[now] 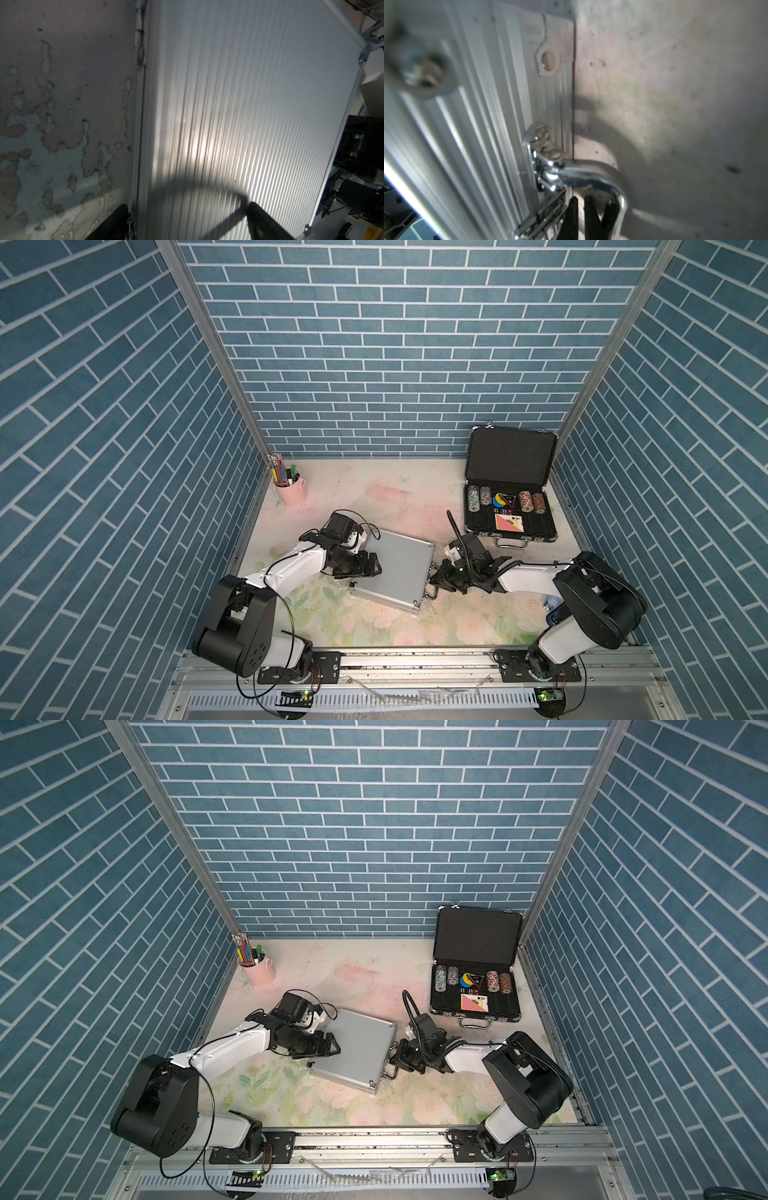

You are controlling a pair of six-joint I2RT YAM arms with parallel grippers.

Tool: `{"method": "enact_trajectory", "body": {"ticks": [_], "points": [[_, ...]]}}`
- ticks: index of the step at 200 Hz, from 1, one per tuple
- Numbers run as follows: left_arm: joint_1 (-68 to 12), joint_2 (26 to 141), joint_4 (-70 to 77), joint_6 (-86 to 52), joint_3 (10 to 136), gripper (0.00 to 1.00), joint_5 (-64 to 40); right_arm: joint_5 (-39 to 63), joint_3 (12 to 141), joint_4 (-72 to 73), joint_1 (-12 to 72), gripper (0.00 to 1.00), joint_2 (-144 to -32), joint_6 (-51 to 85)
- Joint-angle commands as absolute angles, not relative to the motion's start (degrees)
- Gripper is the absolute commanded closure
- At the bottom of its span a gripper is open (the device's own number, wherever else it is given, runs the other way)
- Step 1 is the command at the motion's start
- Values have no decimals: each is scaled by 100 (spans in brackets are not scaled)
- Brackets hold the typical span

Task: Close the poker set cases
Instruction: Fasten the fastener on the poker set case.

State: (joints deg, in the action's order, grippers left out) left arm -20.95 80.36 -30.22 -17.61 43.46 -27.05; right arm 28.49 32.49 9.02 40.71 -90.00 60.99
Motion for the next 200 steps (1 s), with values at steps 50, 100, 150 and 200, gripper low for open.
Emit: {"method": "enact_trajectory", "body": {"ticks": [50,100,150,200], "points": [[-2216,7764,-3631,-1802,4319,8,-2261,2504,3550,-591,4013,83,-8288,5357],[-2511,6489,-4165,-2421,4513,1,-1560,2418,4489,-2591,3384,66,-7788,3949],[-3865,5577,-4258,-3965,4041,0,-672,2624,6026,-3362,2817,38,-8502,2716],[-4831,5441,-3566,-5040,3329,0,-287,3371,7176,-3215,2829,31,-9649,2353]]}}
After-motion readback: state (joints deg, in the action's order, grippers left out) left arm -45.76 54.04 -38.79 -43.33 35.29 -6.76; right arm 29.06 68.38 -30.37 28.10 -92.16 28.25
